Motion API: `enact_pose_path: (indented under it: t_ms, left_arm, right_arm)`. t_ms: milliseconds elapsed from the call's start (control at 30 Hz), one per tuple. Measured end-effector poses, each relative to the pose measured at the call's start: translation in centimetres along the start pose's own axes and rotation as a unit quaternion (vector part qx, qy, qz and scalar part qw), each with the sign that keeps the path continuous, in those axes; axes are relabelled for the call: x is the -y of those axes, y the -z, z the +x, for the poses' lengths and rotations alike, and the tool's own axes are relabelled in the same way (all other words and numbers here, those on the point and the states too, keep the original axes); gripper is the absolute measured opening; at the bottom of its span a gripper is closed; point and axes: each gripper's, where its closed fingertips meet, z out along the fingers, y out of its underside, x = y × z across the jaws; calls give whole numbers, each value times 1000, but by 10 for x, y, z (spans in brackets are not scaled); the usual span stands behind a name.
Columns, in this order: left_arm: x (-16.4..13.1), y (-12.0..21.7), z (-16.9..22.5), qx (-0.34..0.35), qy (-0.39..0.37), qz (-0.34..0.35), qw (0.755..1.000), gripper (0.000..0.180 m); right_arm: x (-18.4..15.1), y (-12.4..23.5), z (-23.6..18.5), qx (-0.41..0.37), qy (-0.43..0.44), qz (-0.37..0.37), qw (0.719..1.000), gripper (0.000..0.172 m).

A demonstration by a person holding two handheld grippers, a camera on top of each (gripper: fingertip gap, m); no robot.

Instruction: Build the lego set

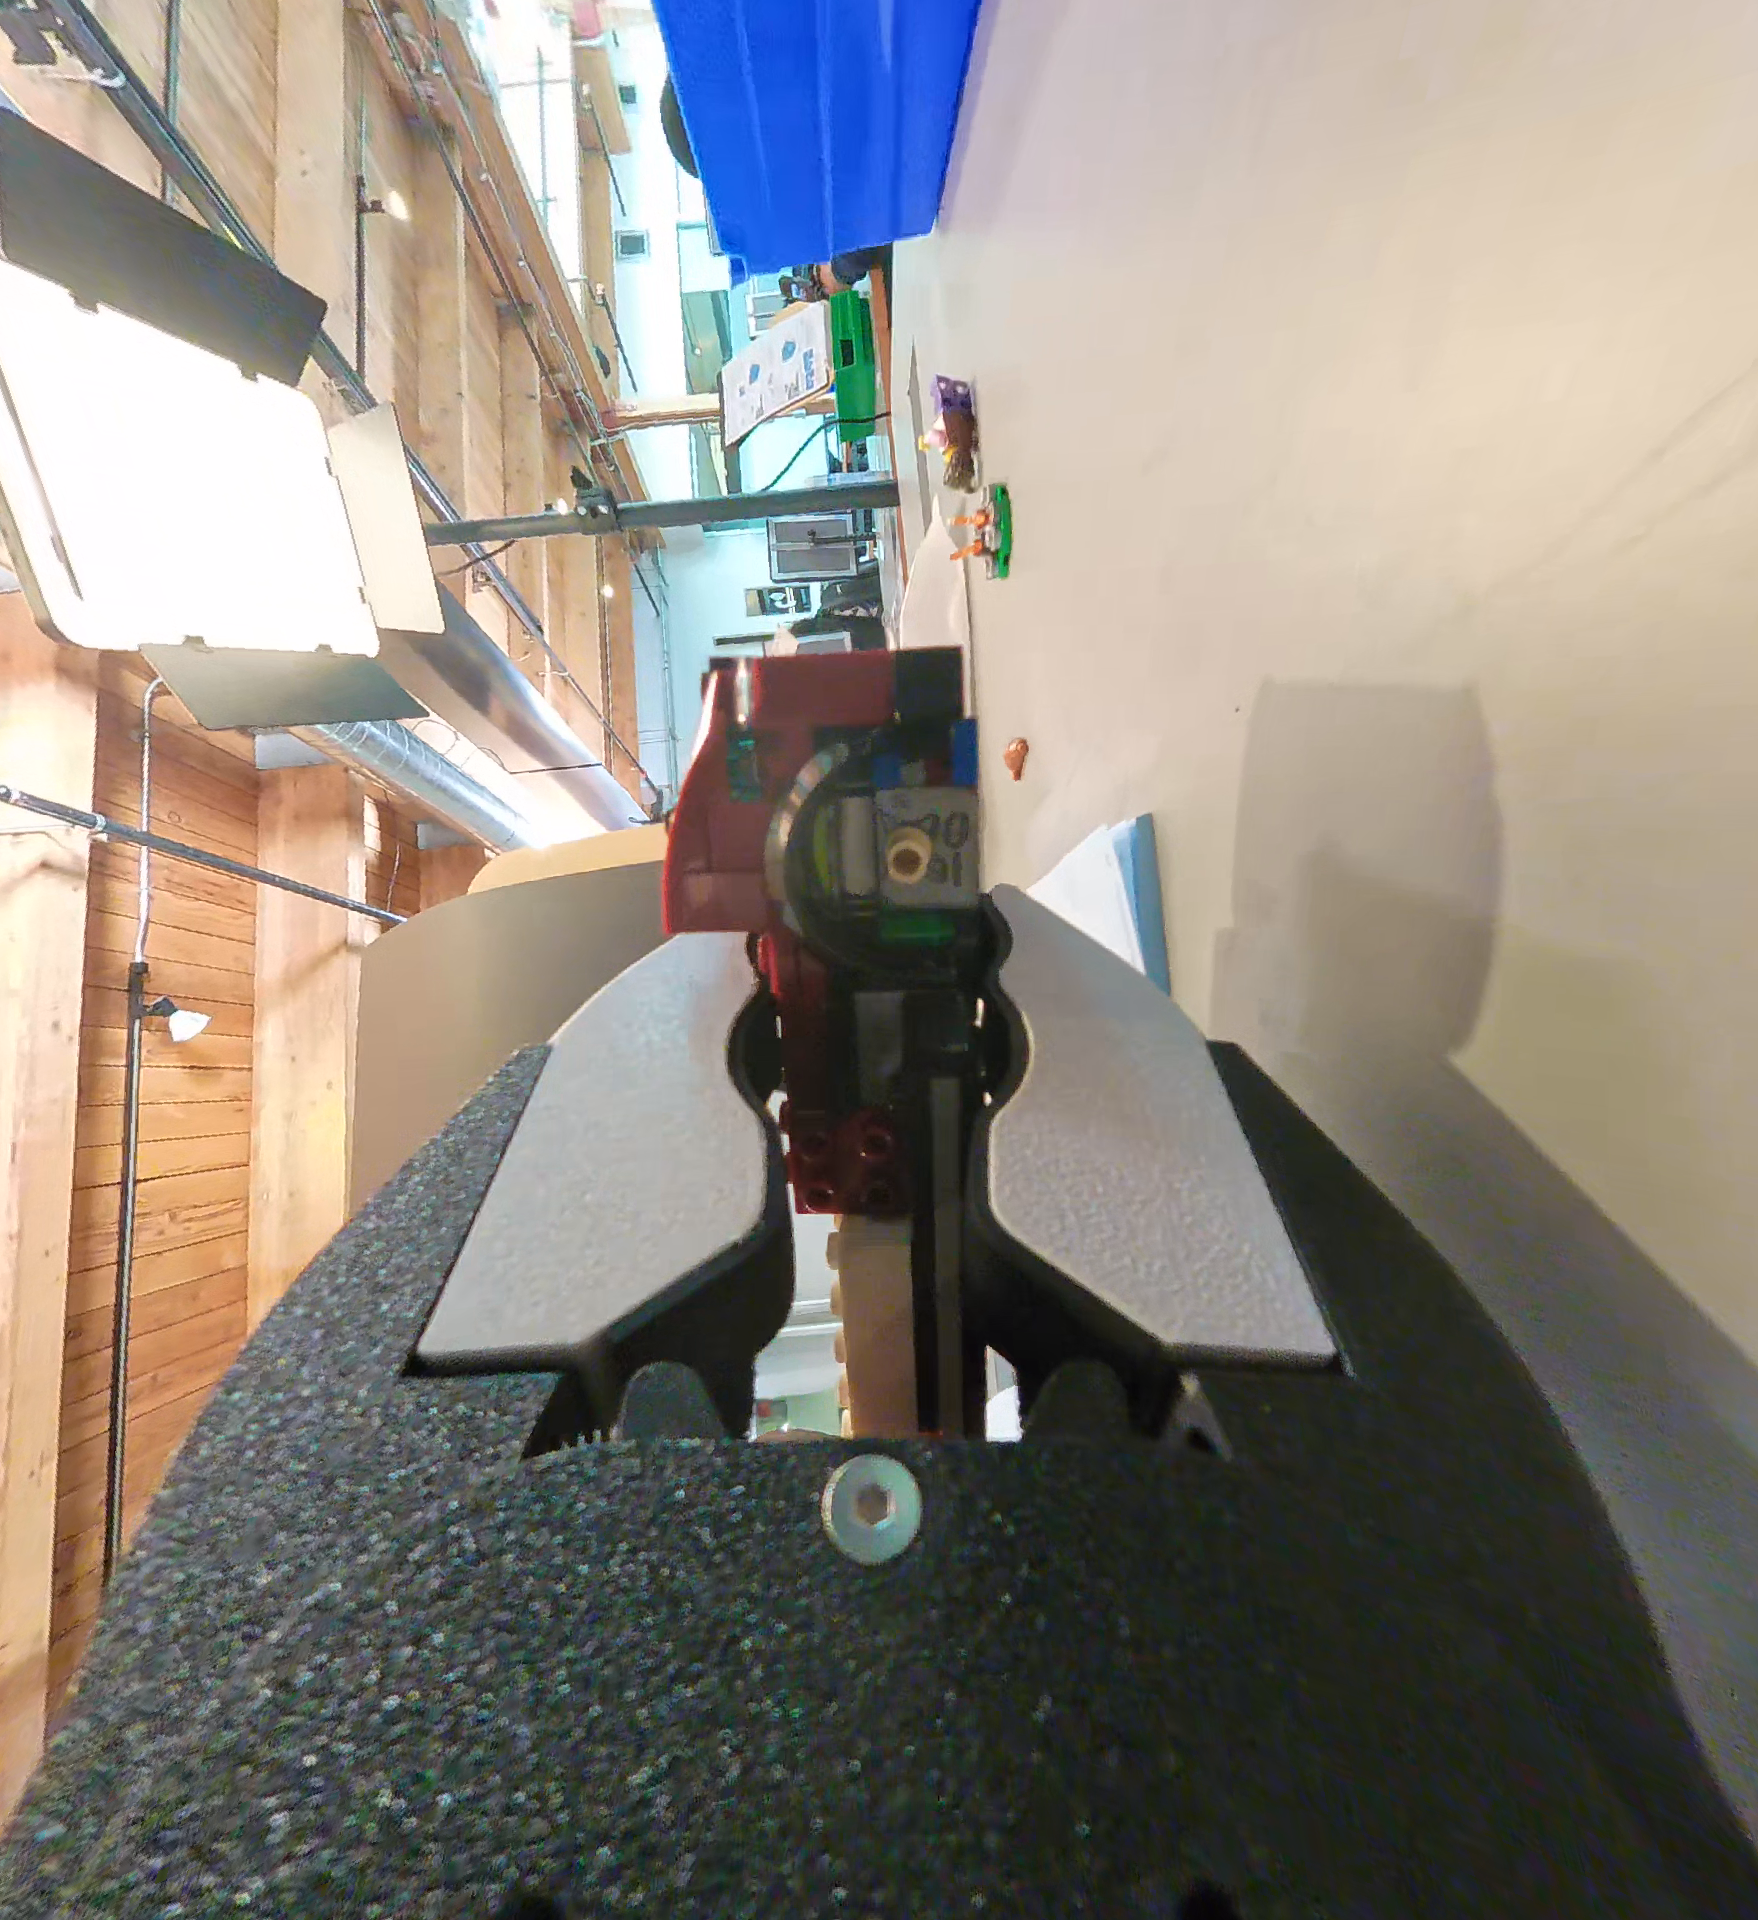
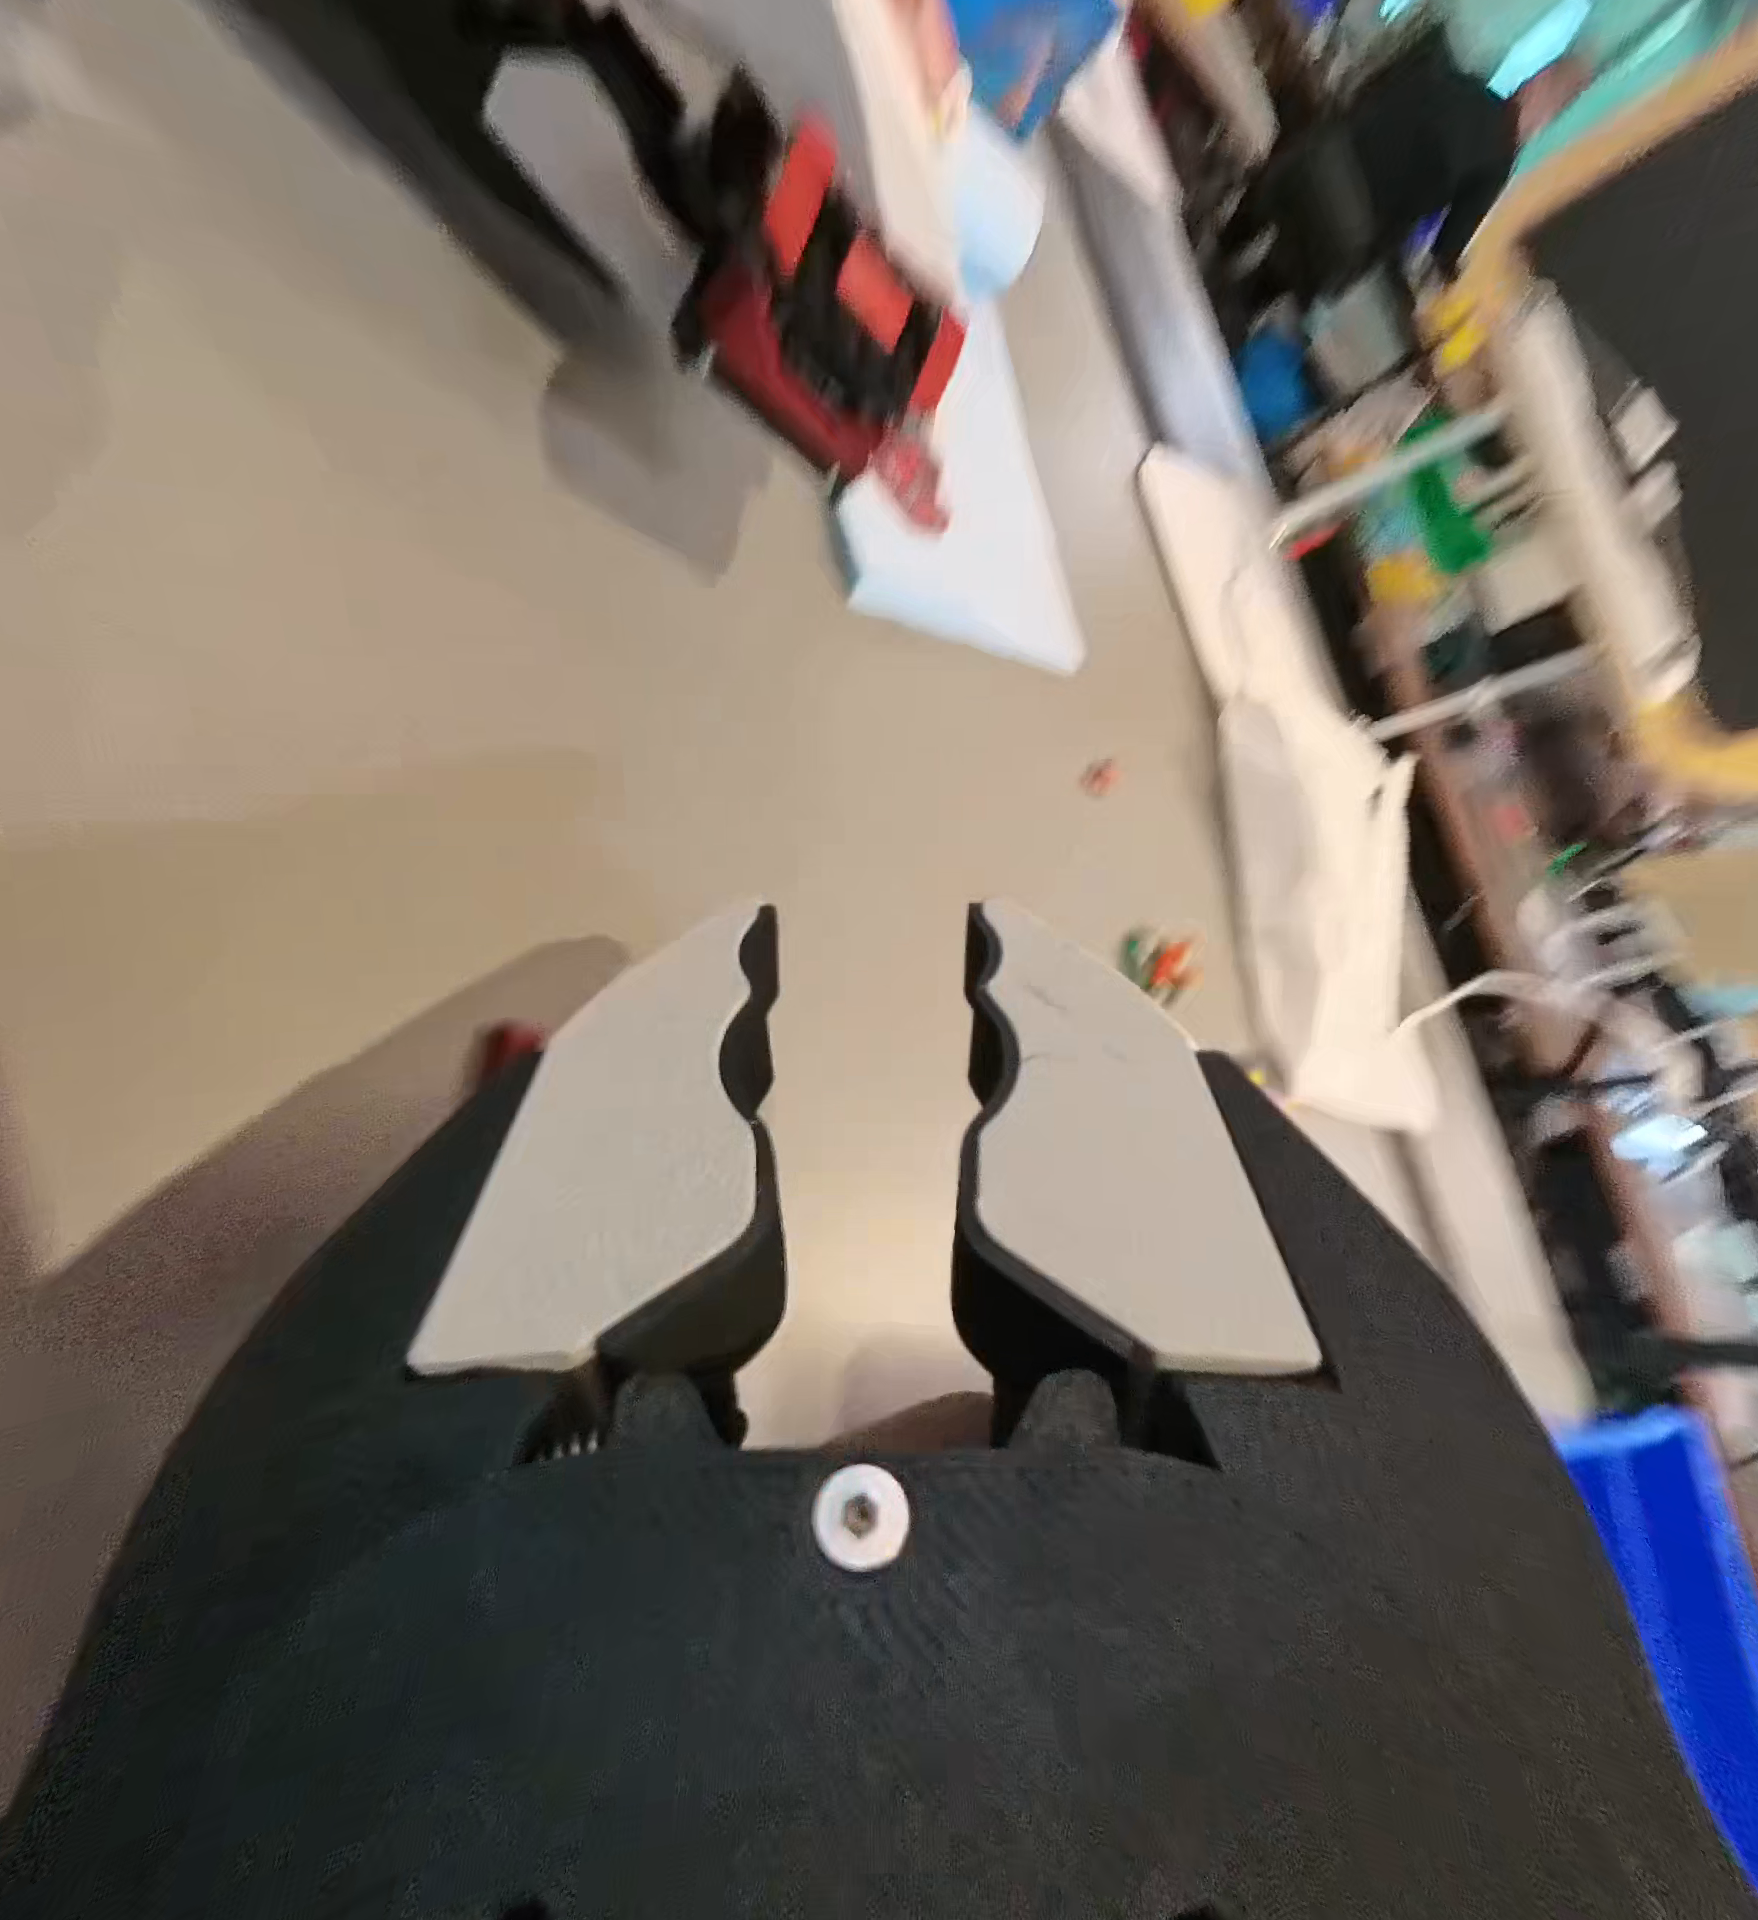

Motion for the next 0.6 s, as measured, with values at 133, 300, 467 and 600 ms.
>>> enact_pose_path:
  t_ms: [133, 300, 467, 600]
  left_arm:
    - [12, 1, 3, -4, 2, 14, 1000, 34]
    - [25, 1, 8, -11, -2, 28, 1000, 35]
    - [30, 0, 8, -11, -1, 33, 999, 35]
    - [26, 2, 8, -13, 2, 36, 999, 35]
  right_arm:
    - [-31, 27, -35, 58, -99, -35, 993, 33]
    - [-39, 23, -57, 98, -130, -83, 983, 29]
    - [-29, 9, -67, 153, -162, -86, 971, 27]
    - [-28, 3, -69, 184, -198, -107, 957, 10]
